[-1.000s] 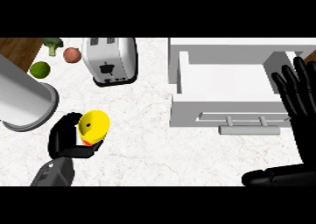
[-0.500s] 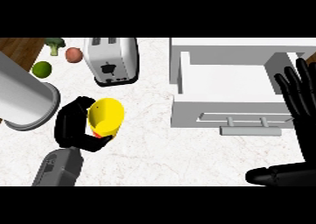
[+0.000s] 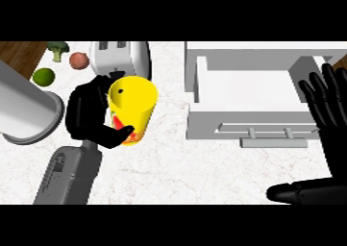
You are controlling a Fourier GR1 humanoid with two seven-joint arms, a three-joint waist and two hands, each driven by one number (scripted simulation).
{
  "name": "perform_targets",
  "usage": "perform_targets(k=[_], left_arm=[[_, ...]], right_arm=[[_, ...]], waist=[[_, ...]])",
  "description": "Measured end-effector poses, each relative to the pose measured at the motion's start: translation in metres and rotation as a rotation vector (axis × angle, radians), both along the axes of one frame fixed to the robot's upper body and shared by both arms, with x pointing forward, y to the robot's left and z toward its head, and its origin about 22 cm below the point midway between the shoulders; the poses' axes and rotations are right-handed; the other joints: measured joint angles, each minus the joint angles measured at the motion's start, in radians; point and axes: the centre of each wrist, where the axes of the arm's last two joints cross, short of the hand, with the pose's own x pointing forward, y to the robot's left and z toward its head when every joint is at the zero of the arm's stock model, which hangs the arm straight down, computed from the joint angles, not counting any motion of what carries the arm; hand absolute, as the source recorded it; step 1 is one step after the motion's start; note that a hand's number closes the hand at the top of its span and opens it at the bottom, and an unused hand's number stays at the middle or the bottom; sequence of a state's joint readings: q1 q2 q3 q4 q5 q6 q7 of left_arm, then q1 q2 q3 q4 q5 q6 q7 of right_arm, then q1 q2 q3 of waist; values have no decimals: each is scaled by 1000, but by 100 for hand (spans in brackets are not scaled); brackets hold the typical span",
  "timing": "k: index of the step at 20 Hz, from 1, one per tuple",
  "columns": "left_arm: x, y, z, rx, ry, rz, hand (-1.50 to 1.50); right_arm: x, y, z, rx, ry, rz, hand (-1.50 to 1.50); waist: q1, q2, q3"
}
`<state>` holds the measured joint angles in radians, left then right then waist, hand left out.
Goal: Pick up the cup, place it into the drawer and close the drawer
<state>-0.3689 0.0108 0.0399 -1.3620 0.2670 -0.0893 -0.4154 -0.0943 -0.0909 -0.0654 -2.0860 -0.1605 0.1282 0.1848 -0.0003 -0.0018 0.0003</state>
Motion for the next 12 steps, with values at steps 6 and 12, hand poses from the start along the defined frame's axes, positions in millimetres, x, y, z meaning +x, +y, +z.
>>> perform_targets(k=[6, 12], left_arm=[[22, -35, 60, 26, -18, -12, 150], [42, -63, 102, 70, -23, -11, 150]], right_arm=[[-2, -7, 0, -4, 0, -8, -150], [-3, -6, -1, -7, 1, -8, -150]], waist=[[-5, 1, 0], [-7, 2, 0]])
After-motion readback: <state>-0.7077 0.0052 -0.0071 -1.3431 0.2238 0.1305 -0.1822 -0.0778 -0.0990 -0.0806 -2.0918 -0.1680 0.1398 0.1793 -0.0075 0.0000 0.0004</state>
